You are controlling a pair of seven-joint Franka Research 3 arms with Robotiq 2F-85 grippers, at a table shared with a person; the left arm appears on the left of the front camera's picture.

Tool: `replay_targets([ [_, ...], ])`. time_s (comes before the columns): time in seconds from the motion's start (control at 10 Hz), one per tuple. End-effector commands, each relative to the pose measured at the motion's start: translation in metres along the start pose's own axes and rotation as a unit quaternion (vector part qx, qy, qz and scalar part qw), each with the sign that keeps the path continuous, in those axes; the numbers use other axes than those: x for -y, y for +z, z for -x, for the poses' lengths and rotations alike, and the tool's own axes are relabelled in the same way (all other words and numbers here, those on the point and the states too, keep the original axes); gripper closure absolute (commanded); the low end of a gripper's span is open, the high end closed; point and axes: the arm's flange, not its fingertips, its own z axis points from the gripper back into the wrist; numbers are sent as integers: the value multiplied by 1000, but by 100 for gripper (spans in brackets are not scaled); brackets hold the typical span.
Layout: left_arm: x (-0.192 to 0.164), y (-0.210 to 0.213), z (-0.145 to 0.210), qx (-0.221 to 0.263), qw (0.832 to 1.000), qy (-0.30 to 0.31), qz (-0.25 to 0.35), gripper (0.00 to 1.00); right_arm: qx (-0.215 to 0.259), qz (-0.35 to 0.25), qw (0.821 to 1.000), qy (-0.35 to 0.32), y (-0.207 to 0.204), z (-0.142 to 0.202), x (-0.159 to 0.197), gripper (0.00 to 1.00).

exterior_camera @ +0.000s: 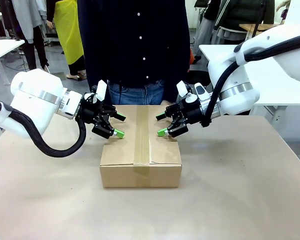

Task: Pack the gift set into the box.
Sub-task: Press and hold the closed box until the human finishes sealing it.

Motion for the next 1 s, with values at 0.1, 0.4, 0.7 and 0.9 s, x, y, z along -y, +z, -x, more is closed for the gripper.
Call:
replay_targets([
  [0.1, 20, 65, -17, 168, 984, -14, 59, 0, 164, 19, 986, 15, 57, -23, -13, 0],
  [0.4, 54, 148, 29, 344, 938, -28, -37, 0, 404, 61, 912, -47, 143, 14, -39, 0],
  [0.7, 111, 210, 95, 500, 841, -25, -204, 0, 494, 233, 837, -40, 200, 81, -88, 0],
  [0.9, 104, 220, 86, 441, 881, 5, -172, 0, 442, 121, 887, -54, 195, 41, -56, 0],
])
